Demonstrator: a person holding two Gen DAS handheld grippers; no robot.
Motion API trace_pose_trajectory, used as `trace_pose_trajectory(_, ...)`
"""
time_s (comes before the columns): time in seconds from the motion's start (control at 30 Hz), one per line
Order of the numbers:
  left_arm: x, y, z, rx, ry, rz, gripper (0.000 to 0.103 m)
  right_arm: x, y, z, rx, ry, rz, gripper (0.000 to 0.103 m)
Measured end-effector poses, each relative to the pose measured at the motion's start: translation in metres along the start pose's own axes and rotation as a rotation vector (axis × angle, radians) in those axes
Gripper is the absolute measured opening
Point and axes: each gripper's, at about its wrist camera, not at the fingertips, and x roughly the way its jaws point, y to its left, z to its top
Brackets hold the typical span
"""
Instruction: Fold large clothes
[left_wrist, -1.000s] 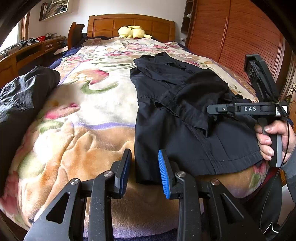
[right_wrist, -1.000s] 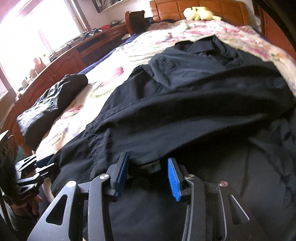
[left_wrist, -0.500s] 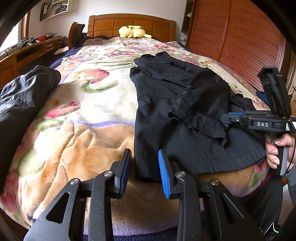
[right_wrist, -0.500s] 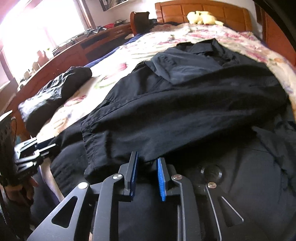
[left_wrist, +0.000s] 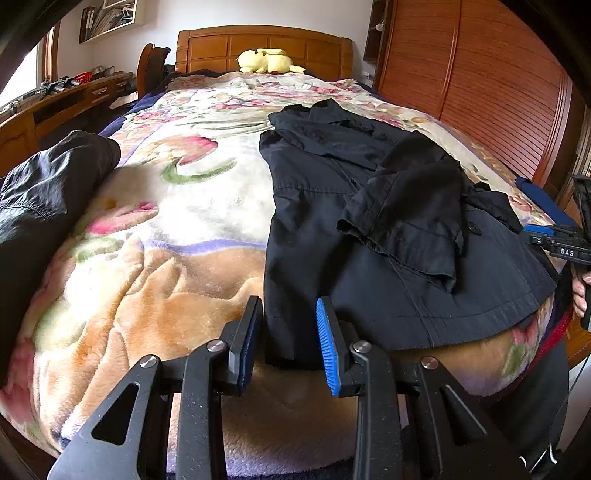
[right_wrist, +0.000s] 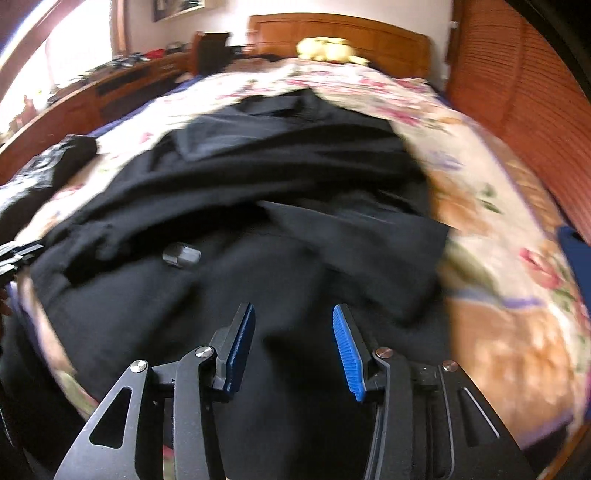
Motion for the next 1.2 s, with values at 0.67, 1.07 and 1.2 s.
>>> trace_pose_trajectory(0.67, 0.001, 0.002, -0.002, -0.04, 0.047, 0.0, 0.031, -0.024, -0.053, -0.05, 0.09, 0.062, -0.03, 0.059)
trace_pose_trajectory(1.07, 0.011, 0.0, 0.005, -0.072, 0.083, 0.024, 0.031, -0.023, -0.062, -0.067, 0.138, 0.014, 0.028, 0.064)
trace_pose_trajectory(1.2, 0.015, 0.0, 0.008, -0.092, 0.098, 0.027, 0.031, -0.025, -0.062, -0.072, 0.134, -0.001, 0.032, 0.064)
